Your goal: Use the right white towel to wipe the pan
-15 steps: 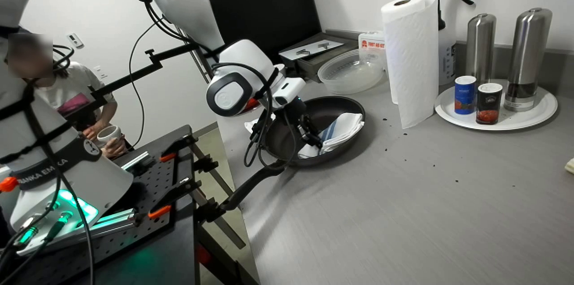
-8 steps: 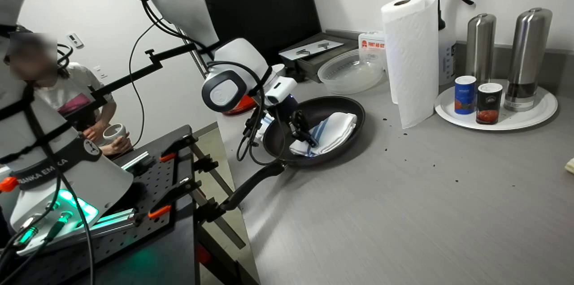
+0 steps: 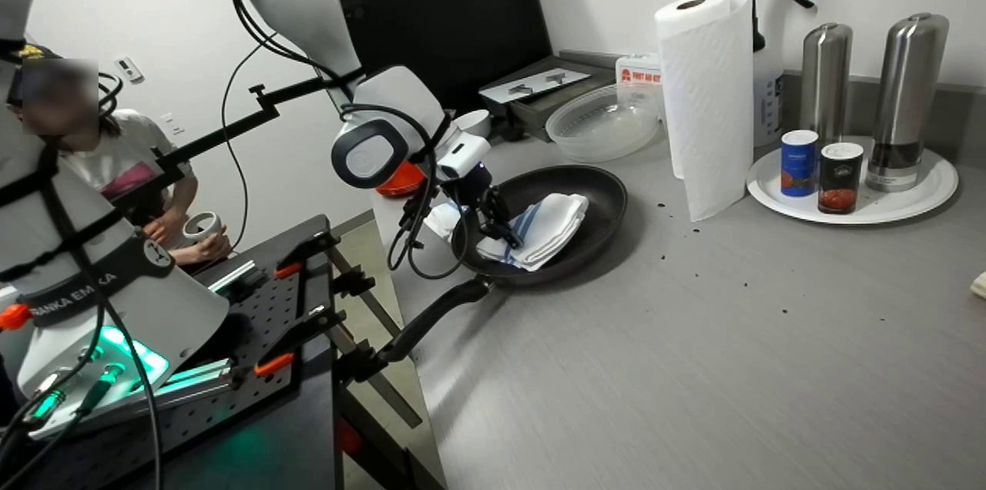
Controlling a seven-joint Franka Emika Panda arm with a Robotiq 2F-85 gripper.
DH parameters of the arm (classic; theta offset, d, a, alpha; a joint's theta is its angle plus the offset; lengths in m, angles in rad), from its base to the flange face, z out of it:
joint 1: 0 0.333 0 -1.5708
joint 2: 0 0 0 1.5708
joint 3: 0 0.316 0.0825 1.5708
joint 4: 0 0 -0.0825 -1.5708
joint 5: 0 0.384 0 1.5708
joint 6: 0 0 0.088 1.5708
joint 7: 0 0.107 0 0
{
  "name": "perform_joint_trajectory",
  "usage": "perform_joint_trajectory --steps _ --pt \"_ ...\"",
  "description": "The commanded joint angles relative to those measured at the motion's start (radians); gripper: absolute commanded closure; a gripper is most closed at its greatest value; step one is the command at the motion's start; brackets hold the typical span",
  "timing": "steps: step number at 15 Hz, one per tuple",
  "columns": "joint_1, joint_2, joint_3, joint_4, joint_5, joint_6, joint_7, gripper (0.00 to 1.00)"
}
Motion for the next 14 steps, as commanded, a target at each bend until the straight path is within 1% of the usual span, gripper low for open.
perform_joint_trajectory --steps 1,7,11,14 --pt "-0.023 0.0 0.063 -0.04 0.006 0.004 0.031 0.97" --pt "-0.047 -0.033 0.13 -0.068 -0.002 -0.008 0.056 0.97" --pt "-0.067 -0.042 0.154 -0.062 -0.005 -0.024 0.066 0.97" --pt "-0.11 -0.061 0.188 -0.062 -0.018 -0.059 0.074 0.97"
